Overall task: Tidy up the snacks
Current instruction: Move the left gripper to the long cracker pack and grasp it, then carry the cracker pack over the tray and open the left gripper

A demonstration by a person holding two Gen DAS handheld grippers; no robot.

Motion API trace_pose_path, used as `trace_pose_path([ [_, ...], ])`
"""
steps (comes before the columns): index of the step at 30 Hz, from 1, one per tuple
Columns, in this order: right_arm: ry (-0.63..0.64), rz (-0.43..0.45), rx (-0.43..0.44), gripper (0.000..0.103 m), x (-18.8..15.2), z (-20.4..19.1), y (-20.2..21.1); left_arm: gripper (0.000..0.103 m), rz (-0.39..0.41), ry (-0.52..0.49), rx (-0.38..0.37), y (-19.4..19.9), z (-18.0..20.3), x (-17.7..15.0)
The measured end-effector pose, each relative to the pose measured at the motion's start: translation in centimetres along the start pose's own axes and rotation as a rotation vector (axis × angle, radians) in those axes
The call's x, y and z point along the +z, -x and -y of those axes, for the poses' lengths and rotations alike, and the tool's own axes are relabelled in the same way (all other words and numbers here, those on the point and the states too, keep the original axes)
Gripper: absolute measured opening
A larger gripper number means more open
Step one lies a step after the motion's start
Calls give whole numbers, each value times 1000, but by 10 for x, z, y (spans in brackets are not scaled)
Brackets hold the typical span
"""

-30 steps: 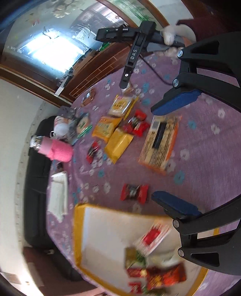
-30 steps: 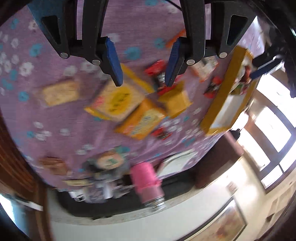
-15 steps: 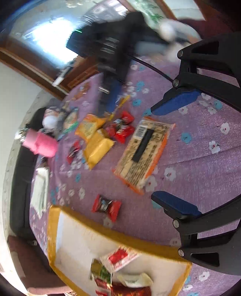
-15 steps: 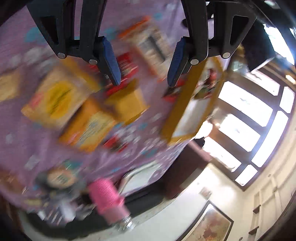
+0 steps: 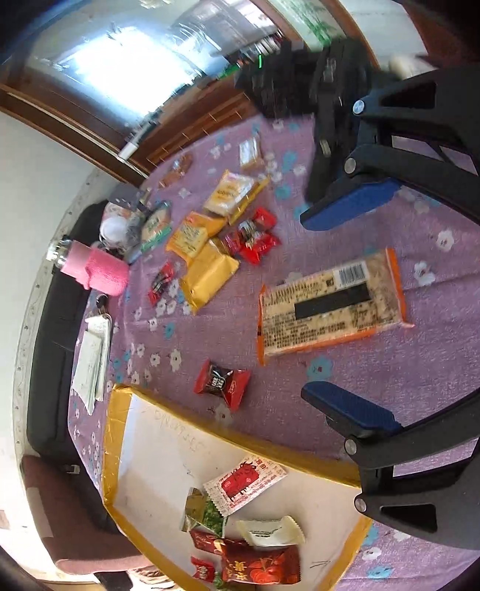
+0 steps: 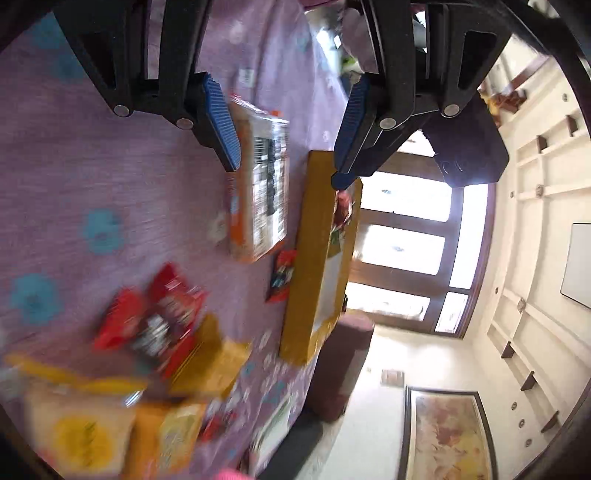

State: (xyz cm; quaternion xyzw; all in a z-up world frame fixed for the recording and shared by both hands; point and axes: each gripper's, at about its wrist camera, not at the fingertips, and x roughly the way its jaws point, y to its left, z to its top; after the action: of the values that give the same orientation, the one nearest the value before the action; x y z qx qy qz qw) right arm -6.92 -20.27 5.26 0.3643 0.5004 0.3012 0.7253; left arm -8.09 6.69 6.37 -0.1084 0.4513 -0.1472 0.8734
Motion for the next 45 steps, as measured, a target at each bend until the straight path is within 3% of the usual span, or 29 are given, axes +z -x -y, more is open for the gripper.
trace_pose_path([
  [5, 42, 152, -170, 56, 11, 10, 53, 84, -47, -97, 65, -34, 19, 1],
  [10, 214, 168, -366, 56, 30, -13, 43, 83, -77, -142, 137, -62, 28, 3],
  [11, 242, 157, -391, 56, 33, -17, 39, 79, -76, -160, 146, -64, 29, 1],
  [12, 268, 150, -420, 56, 37, -21, 28, 56, -74, -177, 157, -65, 30, 0],
  [20, 450, 95, -668, 51, 46, -37, -49, 55, -53, -124, 8, -38, 9, -8],
  [27, 468, 67, -737, 44, 46, -38, -76, 54, 42, -95, -65, 14, -7, -5],
  [29, 479, 76, -777, 27, 42, -40, -78, 54, 75, -81, -78, 29, -15, -5],
  [38, 404, 225, -707, 26, 23, -73, -28, 54, 225, 51, -104, 99, -82, 12],
  [41, 437, 224, -627, 25, 19, -107, -29, 54, 281, 74, -42, 119, -111, 26],
  [45, 530, 165, -496, 25, 14, -163, -65, 54, 314, 92, 45, 131, -146, 51],
])
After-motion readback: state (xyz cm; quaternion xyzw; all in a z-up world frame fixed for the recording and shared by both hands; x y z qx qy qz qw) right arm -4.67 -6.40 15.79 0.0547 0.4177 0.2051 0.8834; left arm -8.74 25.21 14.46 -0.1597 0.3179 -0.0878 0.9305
